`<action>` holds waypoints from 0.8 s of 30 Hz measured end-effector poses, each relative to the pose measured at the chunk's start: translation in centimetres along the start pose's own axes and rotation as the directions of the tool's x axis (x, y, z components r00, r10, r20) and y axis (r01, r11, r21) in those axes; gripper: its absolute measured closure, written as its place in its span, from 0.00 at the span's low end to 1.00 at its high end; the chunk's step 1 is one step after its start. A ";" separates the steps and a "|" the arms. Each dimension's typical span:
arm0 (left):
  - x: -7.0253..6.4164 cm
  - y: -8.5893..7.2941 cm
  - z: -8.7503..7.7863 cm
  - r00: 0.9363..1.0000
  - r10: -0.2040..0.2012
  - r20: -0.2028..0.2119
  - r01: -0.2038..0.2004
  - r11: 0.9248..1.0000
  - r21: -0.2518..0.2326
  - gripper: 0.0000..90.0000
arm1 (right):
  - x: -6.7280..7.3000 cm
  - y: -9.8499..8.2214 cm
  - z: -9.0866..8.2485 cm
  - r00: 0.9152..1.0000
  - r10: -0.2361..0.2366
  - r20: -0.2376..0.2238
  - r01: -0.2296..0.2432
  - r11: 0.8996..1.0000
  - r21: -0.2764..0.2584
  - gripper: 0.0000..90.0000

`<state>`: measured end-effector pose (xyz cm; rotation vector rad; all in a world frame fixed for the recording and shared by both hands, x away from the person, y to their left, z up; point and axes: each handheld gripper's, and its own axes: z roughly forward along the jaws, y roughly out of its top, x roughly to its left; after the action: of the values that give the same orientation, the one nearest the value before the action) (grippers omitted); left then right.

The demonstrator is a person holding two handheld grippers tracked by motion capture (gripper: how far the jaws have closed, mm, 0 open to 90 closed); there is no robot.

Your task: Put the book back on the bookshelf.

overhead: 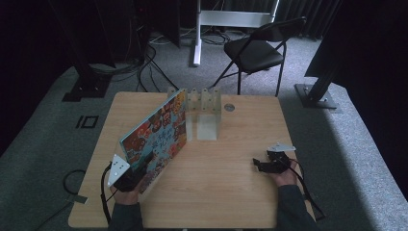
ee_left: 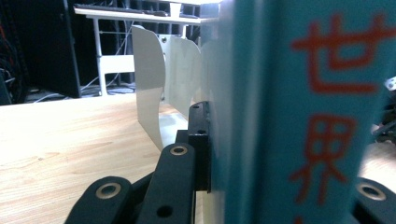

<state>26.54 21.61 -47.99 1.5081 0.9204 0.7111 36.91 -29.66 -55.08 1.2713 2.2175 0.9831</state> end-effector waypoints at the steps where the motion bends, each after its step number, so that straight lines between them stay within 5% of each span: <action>1: 0.0 0.1 0.1 1.000 -0.002 -0.002 0.002 1.000 -0.001 0.90 | 0.0 0.0 0.0 1.000 -0.001 0.000 0.001 1.000 -0.001 0.24; 24: -1.2 1.2 2.0 0.995 0.012 -0.095 -0.015 1.000 -0.025 0.90 | 0.0 0.0 0.0 1.000 0.000 -0.001 0.000 1.000 0.000 0.24</action>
<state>27.84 19.56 -47.01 1.4692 0.9696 0.8077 36.92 -29.66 -55.09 1.2708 2.2185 0.9833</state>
